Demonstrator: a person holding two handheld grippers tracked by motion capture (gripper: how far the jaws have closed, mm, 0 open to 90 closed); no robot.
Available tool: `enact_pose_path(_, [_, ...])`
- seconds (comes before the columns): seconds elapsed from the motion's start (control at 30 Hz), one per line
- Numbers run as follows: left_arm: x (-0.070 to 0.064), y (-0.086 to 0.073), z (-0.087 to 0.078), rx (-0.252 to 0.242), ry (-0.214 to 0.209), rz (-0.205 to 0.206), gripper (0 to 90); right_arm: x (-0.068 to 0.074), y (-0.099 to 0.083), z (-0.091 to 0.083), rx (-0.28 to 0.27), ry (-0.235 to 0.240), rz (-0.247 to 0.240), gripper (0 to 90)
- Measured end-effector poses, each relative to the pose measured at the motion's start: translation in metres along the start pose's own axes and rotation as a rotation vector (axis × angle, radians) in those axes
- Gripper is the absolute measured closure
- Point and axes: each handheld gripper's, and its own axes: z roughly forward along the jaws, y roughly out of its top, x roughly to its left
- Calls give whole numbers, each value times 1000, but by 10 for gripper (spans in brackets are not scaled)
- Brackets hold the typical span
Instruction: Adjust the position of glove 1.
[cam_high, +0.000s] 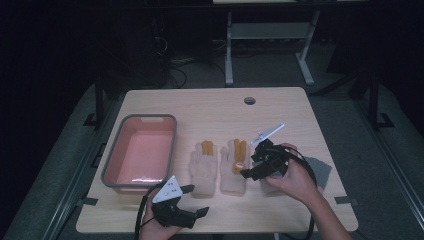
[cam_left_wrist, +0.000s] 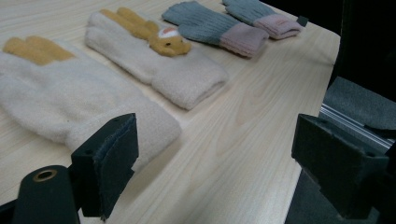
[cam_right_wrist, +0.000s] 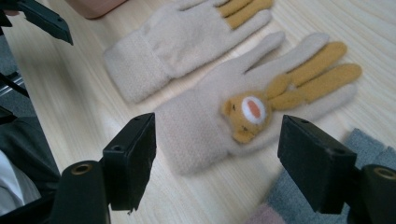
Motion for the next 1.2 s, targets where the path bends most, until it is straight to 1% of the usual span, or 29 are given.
enact_pose_path(0.33, [0,0,0,8,2,8,147,1,13,7,20,6,-13,280])
enact_pose_path(0.37, [0,0,0,10,2,10,146,0,14,8,21,3,-25,280])
enact_pose_path(0.4, [1,0,0,11,2,11,146,0,16,9,24,3,-25,280])
enact_pose_path(0.43, [0,0,0,6,3,7,147,0,17,10,24,8,-24,282])
enact_pose_path(0.47, [1,0,-1,10,4,12,147,0,19,11,27,13,-24,282])
enact_pose_path(0.57, [0,0,0,0,3,2,147,0,22,16,39,11,-32,282])
enact_pose_path(0.63, [1,0,-1,5,4,8,147,1,25,19,44,15,-32,282])
enact_pose_path(0.8, [2,0,-2,3,5,6,147,-2,31,29,64,21,-32,294])
enact_pose_path(0.97, [1,0,-1,2,3,4,146,-7,35,40,106,11,-21,306])
enact_pose_path(1.1, [0,0,0,3,1,4,147,-12,35,49,144,-9,-29,321])
enact_pose_path(1.2, [1,0,0,2,2,4,146,-14,35,55,166,-18,-25,330])
